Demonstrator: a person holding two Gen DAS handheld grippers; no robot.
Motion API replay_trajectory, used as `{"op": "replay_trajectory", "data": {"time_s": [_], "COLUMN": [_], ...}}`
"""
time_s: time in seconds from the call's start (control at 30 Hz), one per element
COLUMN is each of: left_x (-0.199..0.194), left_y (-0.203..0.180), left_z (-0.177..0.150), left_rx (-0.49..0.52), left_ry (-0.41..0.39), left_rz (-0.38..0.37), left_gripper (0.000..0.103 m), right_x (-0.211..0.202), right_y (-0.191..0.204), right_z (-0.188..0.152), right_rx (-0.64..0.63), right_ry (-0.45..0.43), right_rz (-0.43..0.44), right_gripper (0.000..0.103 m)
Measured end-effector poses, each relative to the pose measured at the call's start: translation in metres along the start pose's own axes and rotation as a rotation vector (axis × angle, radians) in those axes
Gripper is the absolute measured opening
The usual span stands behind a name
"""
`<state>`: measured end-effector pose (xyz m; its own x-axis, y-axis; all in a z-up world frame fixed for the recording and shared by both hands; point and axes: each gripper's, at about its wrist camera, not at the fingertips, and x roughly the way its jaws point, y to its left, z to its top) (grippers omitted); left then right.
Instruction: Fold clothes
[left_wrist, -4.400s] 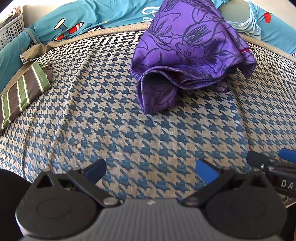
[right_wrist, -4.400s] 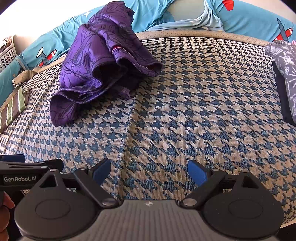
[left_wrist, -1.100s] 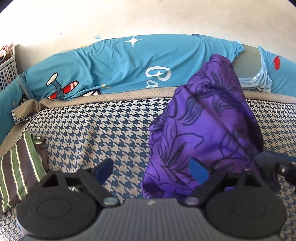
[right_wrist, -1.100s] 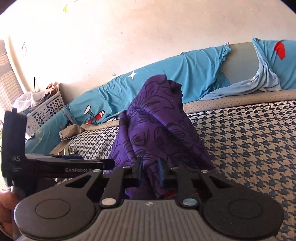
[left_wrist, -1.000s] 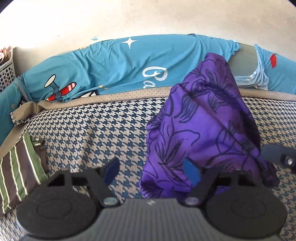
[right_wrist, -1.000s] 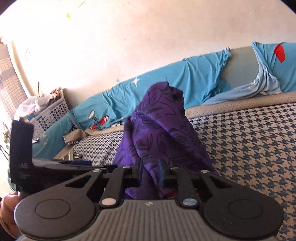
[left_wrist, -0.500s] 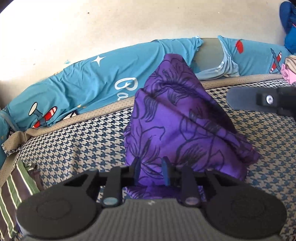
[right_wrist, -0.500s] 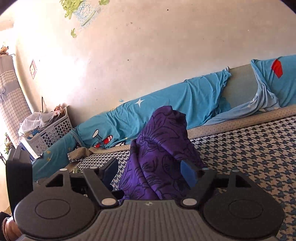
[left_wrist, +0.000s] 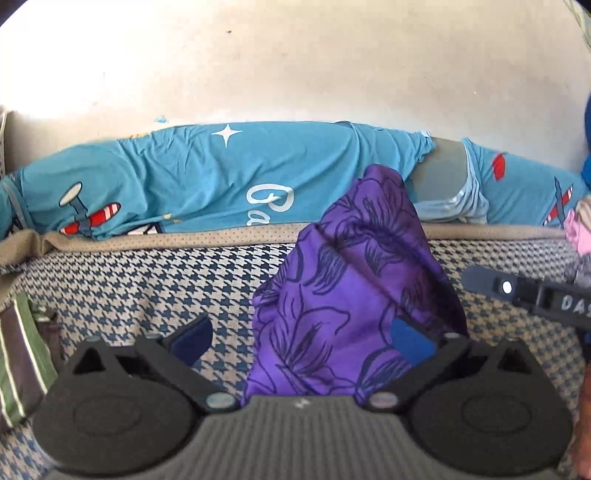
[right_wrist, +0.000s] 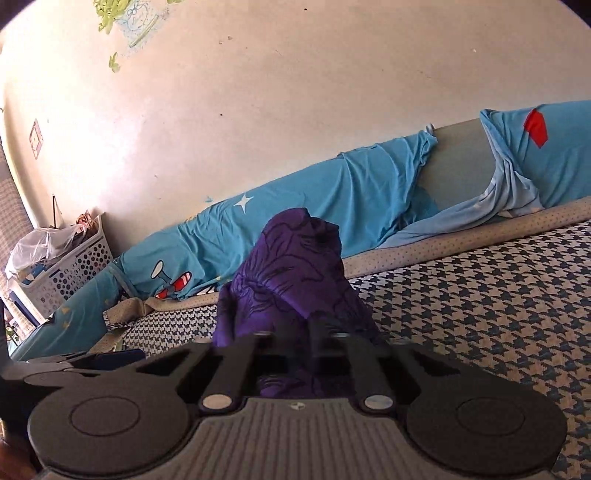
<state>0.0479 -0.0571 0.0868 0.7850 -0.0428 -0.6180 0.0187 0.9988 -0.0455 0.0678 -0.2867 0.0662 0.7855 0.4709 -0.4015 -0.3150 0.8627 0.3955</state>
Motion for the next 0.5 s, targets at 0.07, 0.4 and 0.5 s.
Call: {"op": "replay_trajectory", "data": {"time_s": [0.07,0.4,0.5], "left_x": [0.006,0.042,0.048], "left_y": [0.005,0.028,0.029], "left_z": [0.003,0.003,0.002], "left_rx": [-0.041,-0.219,-0.235], "left_ry": [0.007,0.071,0.085], "left_rz": [-0.012,-0.096,-0.115], "left_gripper": [0.103,0.103,0.103], "right_x": [0.003,0.013,0.021], "right_y": [-0.003,-0.019,-0.011], "right_z": [0.001,0.000,-0.003], "right_rx": [0.005,0.131,0.066], "right_ry": [-0.009,-0.071,-0.071], "right_rz": [-0.022,0.000,-0.014], "right_gripper": [0.003,0.070,0.070]}}
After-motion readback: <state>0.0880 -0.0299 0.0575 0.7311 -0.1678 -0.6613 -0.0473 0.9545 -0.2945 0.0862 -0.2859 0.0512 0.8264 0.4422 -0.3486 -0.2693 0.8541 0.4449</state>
